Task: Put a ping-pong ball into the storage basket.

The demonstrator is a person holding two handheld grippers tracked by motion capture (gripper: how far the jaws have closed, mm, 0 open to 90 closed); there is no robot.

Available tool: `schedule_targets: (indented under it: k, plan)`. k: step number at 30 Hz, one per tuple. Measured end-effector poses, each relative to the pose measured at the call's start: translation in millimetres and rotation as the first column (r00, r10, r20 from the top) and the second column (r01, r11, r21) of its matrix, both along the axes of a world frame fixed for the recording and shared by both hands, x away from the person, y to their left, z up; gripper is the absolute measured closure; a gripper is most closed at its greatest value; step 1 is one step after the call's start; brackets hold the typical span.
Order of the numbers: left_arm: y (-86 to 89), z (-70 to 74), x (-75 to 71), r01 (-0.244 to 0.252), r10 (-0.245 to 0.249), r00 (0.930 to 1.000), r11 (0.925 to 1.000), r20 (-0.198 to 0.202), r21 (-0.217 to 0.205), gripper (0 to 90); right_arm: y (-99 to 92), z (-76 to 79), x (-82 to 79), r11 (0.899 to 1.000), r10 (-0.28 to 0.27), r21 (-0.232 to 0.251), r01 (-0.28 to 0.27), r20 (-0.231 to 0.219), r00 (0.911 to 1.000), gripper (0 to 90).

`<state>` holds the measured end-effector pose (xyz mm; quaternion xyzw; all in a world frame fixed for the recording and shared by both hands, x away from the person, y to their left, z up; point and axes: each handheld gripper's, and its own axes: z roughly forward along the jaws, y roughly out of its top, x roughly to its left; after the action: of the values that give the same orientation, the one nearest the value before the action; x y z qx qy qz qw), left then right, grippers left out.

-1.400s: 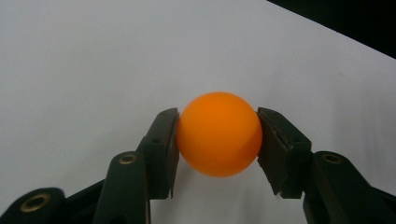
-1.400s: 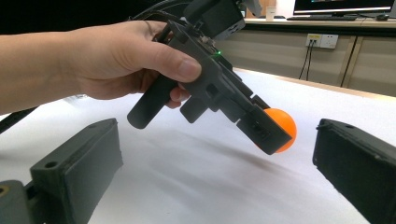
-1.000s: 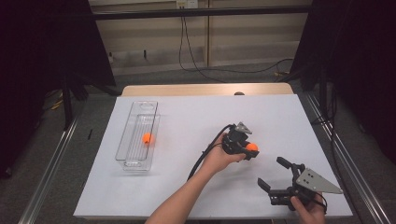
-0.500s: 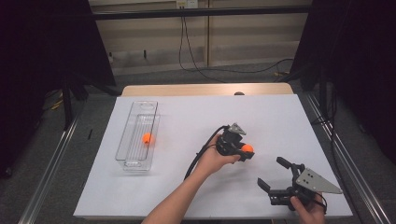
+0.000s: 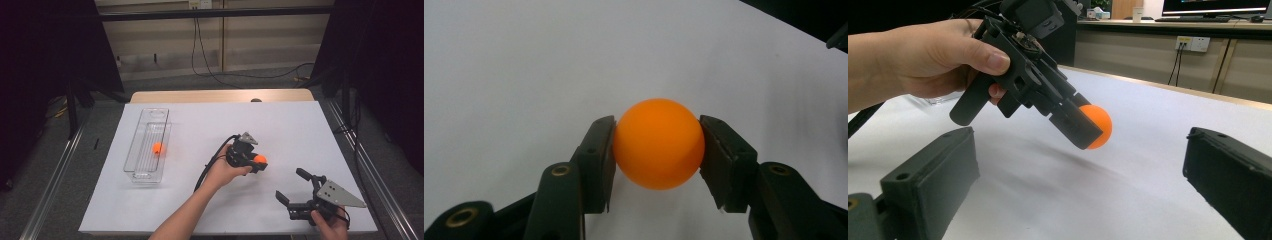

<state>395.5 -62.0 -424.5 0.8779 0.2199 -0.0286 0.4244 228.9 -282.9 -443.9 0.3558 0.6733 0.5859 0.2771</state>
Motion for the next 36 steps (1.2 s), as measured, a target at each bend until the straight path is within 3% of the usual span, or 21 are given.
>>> schedule_targets:
  k: [6, 36]
  plan:
    - [2.5, -0.6, -0.9, -0.006, 0.006, 0.9998, 0.9994, 0.019, 0.034, 50.9, 0.0, 0.0, 0.0, 1.0, 0.0, 0.0, 0.0, 0.0, 1.0, 0.7]
    - [19.7, -2.0, -4.5, -0.011, 0.012, 0.9997, 0.9995, -0.022, 0.031, 50.9, 0.4, -0.2, 0.1, 1.0, 0.0, 0.0, 0.0, 0.0, 1.0, 0.7]
